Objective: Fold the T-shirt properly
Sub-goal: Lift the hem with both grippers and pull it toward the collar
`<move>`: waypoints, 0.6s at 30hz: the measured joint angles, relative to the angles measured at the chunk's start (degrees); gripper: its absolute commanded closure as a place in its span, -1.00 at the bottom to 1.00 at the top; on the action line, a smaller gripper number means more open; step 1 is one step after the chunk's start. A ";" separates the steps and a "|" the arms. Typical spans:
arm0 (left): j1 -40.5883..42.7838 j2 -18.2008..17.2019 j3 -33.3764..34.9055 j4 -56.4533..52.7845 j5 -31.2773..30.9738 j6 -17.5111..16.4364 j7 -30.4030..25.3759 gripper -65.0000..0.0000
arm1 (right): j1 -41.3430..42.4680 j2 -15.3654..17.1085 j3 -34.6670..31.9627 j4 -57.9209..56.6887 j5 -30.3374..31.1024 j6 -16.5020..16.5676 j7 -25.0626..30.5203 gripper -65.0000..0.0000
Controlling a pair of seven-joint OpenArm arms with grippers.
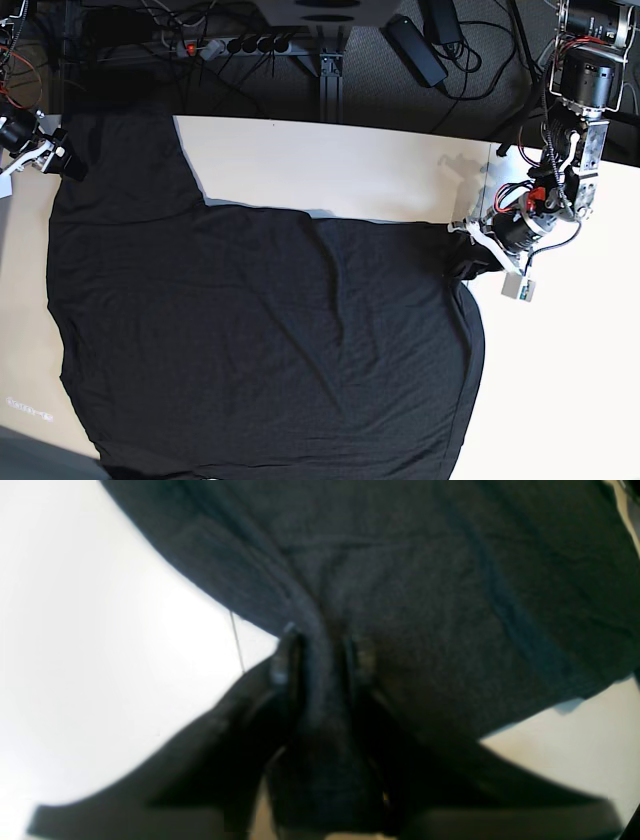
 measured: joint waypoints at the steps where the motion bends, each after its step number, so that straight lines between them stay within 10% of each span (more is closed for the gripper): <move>1: 0.02 0.02 0.04 -0.07 0.04 0.00 -0.17 0.87 | -0.02 -0.02 0.00 0.00 -0.22 0.02 -0.39 0.27; 5: 0.13 0.00 0.04 -0.11 0.68 0.00 -0.48 1.00 | -0.37 -0.33 -0.02 -0.11 -0.37 0.09 -0.20 1.00; 18: -0.15 -0.83 0.09 0.52 -2.03 -8.15 4.11 1.00 | -1.03 0.00 0.13 1.16 -3.87 0.48 3.10 1.00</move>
